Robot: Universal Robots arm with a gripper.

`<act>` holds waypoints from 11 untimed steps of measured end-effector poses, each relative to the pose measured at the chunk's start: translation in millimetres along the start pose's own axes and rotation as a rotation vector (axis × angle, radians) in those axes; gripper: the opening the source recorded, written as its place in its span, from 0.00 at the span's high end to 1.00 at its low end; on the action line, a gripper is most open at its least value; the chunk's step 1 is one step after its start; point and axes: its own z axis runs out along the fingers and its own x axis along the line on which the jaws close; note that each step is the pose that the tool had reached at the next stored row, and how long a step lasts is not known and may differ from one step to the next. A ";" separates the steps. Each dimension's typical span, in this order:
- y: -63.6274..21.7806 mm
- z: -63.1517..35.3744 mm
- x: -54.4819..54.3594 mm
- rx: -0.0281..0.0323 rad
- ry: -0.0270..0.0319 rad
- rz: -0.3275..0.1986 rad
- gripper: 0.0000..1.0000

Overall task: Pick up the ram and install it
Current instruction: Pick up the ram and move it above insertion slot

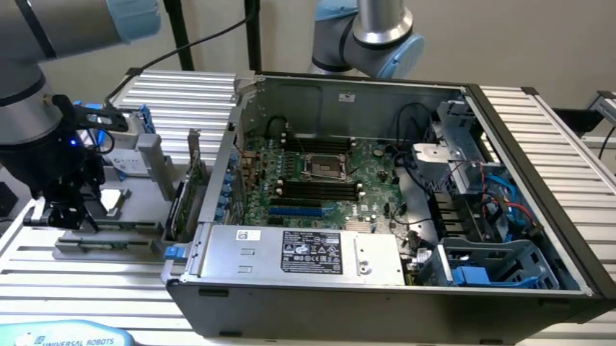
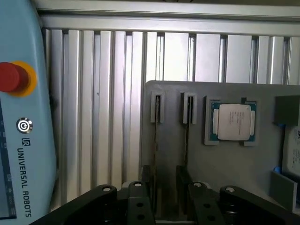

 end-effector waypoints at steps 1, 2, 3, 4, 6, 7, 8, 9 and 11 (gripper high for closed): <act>-0.2 1.8 0.4 -0.0001 0.0001 0.000 0.64; -0.4 3.5 0.9 -0.0002 0.0002 0.000 0.64; -0.6 5.5 1.3 0.0000 0.0000 0.000 0.64; -0.9 7.3 1.9 0.0000 0.0000 0.000 0.64; -1.4 10.8 3.0 -0.0001 0.0000 0.000 0.64; -1.7 12.7 3.6 -0.0001 0.0001 0.000 0.64; -2.0 14.6 4.0 0.0001 0.0000 0.001 0.64; -2.2 16.3 4.4 0.0001 0.0000 0.001 0.64; -2.7 19.9 4.9 0.0003 0.0000 0.002 0.64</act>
